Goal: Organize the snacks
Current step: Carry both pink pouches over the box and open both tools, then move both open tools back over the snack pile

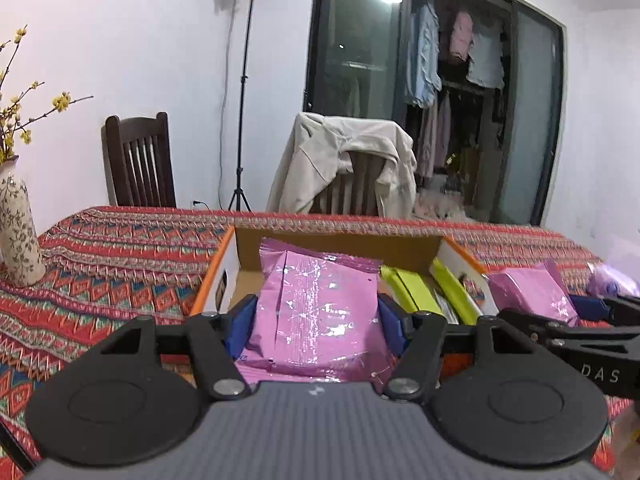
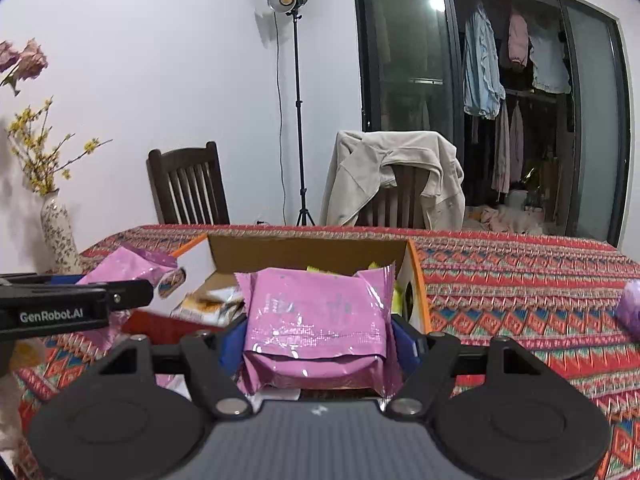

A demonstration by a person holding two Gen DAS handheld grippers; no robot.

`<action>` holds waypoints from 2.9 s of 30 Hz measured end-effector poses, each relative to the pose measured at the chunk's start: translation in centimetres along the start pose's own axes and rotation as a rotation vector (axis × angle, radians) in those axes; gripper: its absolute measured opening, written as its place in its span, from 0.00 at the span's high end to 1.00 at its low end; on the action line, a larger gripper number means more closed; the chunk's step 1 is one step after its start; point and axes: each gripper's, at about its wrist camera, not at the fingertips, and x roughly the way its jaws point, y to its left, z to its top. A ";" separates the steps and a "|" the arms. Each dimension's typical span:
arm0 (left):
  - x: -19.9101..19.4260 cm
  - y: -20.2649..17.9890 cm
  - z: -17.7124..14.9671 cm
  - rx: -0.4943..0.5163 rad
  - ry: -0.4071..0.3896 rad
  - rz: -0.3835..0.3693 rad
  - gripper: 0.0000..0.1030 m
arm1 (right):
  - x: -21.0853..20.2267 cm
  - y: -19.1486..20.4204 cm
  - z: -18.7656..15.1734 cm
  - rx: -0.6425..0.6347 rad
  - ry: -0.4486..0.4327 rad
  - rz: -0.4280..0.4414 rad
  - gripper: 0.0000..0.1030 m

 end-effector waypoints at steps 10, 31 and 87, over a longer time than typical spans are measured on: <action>4.0 0.5 3.7 -0.054 -0.034 0.063 0.37 | 4.6 -0.1 3.7 0.003 -0.009 -0.041 0.31; 9.2 2.1 1.7 -0.072 -0.037 0.080 0.23 | 11.1 -1.9 2.0 0.043 0.019 -0.019 0.16; -2.4 5.9 -5.9 -0.027 0.076 0.081 0.00 | 1.0 1.3 -4.7 -0.021 0.240 0.004 0.00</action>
